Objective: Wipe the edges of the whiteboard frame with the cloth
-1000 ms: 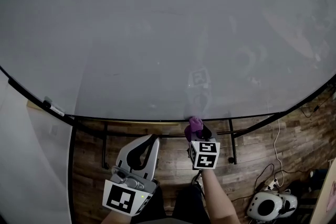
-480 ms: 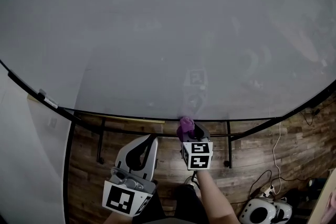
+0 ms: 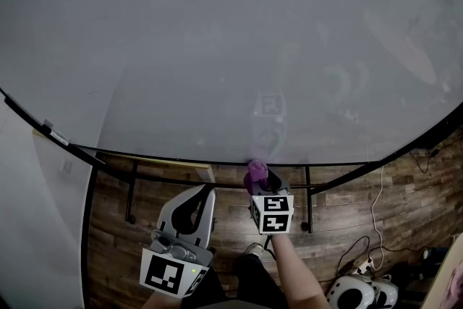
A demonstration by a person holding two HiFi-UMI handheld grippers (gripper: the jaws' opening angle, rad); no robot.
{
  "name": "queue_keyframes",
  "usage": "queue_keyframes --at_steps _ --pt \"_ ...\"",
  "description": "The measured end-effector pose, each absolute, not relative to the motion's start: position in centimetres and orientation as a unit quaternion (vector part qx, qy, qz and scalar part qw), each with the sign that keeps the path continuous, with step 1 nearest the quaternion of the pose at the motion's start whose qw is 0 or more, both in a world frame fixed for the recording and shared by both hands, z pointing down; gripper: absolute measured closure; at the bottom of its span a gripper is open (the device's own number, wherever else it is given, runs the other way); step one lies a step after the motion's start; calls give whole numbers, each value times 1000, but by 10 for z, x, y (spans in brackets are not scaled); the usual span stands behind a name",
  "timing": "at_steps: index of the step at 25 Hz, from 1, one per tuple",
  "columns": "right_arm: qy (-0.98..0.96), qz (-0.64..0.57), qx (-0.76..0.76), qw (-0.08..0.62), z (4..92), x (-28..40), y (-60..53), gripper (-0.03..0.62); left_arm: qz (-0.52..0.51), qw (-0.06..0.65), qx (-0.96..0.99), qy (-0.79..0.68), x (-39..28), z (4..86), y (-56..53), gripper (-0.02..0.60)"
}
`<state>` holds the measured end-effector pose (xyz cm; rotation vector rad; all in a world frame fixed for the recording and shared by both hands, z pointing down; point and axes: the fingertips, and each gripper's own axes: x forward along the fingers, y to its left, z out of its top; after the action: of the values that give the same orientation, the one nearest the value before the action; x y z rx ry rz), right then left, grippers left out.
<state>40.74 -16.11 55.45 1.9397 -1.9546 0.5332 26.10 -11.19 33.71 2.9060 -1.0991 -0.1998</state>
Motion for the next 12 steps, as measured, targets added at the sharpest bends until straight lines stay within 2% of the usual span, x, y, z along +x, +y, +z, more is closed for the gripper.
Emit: queue_keyframes --at_steps 12 --pt "-679 179 692 169 553 471 -138 482 -63 12 937 -344 318 339 -91 565"
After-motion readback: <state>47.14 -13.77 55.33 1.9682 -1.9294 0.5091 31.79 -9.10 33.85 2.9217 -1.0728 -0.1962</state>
